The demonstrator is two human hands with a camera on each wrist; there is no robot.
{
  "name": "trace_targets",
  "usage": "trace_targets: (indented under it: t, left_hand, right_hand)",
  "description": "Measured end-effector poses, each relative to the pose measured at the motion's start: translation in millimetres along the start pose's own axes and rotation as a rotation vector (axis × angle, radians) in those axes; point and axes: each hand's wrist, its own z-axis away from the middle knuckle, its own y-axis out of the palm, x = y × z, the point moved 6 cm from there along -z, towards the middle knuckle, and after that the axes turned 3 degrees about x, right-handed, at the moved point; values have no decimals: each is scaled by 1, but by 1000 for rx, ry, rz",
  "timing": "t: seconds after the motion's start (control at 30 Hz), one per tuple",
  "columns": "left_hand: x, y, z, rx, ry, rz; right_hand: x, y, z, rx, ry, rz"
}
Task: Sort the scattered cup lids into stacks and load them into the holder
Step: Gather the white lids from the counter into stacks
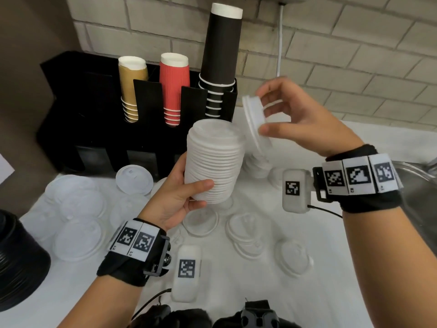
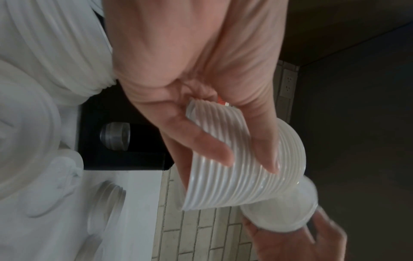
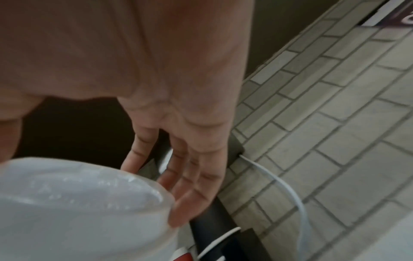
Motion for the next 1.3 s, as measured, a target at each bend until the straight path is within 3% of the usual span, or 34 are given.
trace_targets:
  t: [0.2,0.5,0.87,0.93,1.0,1.07,1.17,1.3]
  left_hand:
    - [4,-2,-3,3,-18,-33]
    - [6,2,-3,39,-47,-73]
    - [4,5,-1,30,-31,-85]
    - [3,5,-1,29,-24,-86]
    - [2,4,-1,28,-13,-86]
    - [0,0,-1,23,-3,-77]
    - [-2,-6,-1,1,16,-67]
    - [-6,-8,0,1,36,-69]
  right_hand:
    - [25,21,-17,128,-66,140]
    - [31,38,-32,370,-39,303]
    - [24,41,-32,390,-45,302]
    - [23,34,-29,340,-43,263]
    - [20,15,-26,197,-37,205]
    - [1,-14,-21,29,37,160]
    - [-56,-53,-6,-94,306,205]
    - [-152,-62,27,106,769,363]
